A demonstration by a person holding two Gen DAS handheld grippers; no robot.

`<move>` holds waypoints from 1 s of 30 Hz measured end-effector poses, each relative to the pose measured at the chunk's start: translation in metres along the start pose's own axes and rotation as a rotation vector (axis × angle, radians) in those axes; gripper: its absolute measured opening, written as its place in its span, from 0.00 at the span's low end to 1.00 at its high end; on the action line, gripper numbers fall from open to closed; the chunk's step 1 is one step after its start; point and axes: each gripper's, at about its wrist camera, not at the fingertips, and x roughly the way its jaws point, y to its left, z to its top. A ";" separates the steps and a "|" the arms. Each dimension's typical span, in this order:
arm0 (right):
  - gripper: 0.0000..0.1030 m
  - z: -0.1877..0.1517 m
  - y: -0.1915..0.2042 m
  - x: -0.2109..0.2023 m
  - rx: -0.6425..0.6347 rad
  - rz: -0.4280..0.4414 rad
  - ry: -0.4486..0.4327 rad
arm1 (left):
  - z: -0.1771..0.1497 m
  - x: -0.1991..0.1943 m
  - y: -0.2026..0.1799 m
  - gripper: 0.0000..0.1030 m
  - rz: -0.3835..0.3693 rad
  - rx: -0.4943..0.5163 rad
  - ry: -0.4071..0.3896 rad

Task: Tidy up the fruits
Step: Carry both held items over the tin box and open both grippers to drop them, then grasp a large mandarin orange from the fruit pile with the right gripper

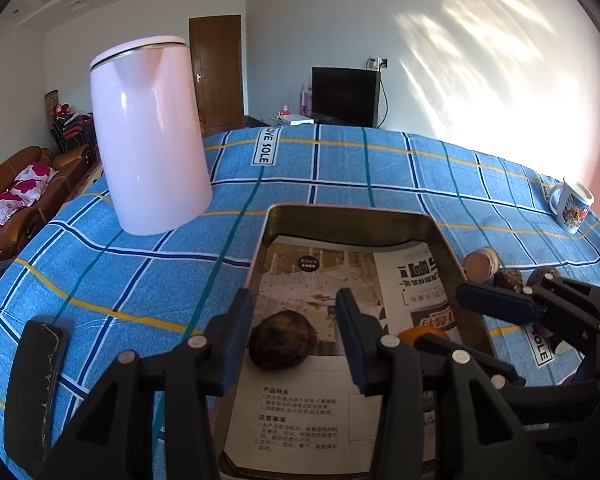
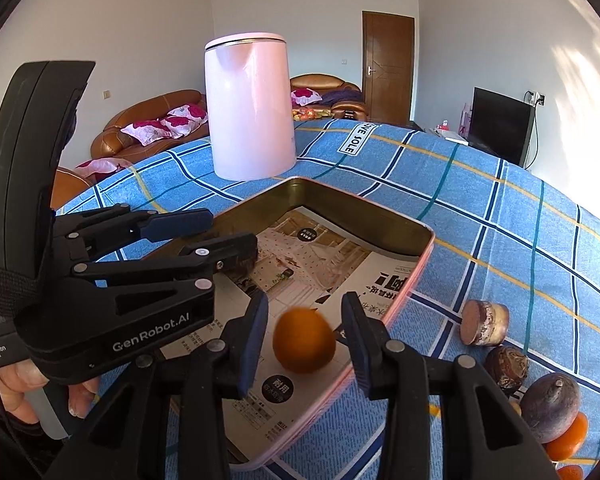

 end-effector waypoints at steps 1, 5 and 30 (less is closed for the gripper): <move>0.50 0.000 -0.001 -0.003 0.003 -0.001 -0.008 | 0.001 -0.004 0.001 0.57 0.003 -0.007 -0.008; 0.63 -0.006 -0.003 -0.025 0.006 -0.002 -0.035 | 0.003 -0.025 -0.003 0.87 0.025 -0.009 -0.084; 0.63 -0.107 -0.149 -0.128 0.283 -0.248 0.042 | -0.017 -0.024 -0.164 0.88 -0.212 0.252 -0.009</move>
